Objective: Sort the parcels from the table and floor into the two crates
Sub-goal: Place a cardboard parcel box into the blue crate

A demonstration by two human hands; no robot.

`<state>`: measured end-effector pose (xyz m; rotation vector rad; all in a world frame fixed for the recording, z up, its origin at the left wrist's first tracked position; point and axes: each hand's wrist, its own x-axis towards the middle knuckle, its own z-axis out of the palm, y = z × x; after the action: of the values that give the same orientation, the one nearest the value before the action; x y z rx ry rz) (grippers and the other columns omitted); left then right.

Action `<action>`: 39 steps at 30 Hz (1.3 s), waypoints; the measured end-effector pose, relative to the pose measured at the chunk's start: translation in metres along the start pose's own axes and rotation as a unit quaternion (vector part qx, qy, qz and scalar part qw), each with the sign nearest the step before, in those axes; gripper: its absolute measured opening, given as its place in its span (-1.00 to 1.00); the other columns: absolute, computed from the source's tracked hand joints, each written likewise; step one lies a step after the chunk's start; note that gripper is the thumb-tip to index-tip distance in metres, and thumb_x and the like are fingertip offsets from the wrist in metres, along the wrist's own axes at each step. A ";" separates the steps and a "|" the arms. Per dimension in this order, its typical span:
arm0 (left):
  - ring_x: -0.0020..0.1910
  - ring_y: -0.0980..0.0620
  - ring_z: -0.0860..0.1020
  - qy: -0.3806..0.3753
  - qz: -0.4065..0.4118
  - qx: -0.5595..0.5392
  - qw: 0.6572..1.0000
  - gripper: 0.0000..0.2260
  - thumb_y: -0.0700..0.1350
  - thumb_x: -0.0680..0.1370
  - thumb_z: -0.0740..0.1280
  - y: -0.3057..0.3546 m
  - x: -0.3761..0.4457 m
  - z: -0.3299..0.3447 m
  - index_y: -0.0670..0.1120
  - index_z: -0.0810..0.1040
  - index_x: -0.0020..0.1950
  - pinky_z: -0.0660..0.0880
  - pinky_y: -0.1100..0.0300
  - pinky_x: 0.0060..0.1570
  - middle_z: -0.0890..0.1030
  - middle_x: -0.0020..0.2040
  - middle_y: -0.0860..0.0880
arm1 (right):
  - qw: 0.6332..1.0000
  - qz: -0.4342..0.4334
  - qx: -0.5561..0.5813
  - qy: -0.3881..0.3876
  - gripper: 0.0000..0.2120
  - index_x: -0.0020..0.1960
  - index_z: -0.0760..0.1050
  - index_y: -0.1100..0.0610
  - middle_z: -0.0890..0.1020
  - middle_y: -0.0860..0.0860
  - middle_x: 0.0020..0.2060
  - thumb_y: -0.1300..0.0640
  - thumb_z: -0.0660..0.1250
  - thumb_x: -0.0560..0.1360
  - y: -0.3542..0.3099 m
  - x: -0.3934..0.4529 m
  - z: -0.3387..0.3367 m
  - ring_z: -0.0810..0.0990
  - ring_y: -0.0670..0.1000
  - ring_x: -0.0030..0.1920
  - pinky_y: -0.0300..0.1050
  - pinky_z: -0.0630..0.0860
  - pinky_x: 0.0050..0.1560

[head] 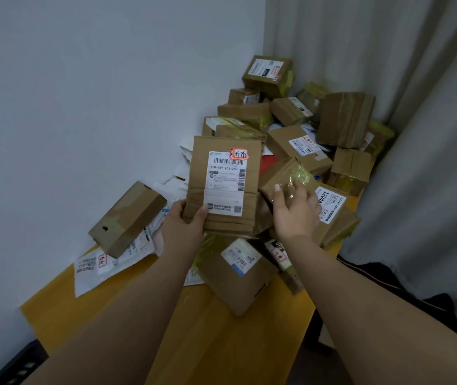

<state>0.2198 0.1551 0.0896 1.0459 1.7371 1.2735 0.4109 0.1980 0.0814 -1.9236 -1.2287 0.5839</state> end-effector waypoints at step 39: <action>0.14 -0.06 0.57 0.225 -0.086 -0.096 0.966 -0.79 -0.06 0.56 0.38 -0.124 -0.178 -0.320 -0.01 0.48 0.17 0.56 -0.14 0.11 0.58 0.13 -0.05 | 0.822 -0.140 0.181 -0.521 -0.62 0.32 0.48 0.06 0.64 -0.01 0.14 0.01 0.37 0.53 -0.107 -0.326 0.137 0.61 0.02 0.14 0.06 0.57 0.18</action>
<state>-0.0184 -0.1480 0.0634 0.5052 1.9339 1.6155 0.1128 -0.0214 0.0768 -1.0007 -1.8138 1.6882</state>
